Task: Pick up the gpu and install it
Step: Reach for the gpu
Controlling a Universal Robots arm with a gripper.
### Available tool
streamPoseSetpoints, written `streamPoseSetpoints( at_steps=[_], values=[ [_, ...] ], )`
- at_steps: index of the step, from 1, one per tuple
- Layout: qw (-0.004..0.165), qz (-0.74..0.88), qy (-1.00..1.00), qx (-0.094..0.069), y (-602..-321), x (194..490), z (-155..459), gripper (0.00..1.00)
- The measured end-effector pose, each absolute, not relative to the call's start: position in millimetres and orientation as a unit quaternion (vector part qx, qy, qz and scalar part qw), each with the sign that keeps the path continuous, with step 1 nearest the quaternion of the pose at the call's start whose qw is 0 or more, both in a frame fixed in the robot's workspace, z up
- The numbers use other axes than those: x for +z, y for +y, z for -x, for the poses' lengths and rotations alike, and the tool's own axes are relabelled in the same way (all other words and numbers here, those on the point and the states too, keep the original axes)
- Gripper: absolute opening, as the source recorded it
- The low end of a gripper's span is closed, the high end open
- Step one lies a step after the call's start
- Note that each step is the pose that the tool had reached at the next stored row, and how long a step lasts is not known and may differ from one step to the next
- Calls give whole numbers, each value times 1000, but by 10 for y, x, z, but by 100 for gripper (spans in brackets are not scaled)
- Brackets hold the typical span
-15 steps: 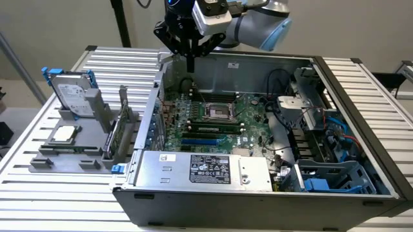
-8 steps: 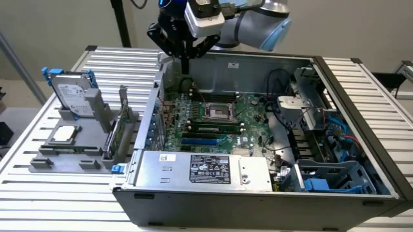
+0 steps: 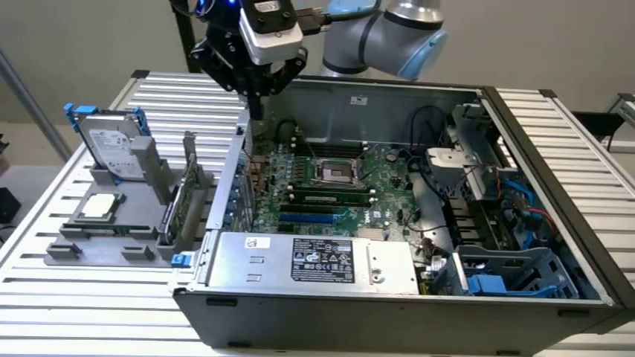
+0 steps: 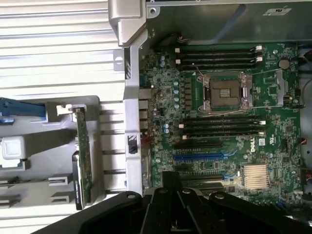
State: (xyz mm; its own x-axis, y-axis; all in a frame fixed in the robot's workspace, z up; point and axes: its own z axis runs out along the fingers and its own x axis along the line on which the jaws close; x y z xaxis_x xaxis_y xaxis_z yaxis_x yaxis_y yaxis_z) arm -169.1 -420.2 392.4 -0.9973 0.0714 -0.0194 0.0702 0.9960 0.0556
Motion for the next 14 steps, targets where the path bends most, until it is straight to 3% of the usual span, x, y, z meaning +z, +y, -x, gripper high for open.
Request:
streamPoseSetpoints(
  at_steps=[14],
  values=[
    [11, -35, 999, 26, -4227, 3781, 2326, 11]
  ],
)
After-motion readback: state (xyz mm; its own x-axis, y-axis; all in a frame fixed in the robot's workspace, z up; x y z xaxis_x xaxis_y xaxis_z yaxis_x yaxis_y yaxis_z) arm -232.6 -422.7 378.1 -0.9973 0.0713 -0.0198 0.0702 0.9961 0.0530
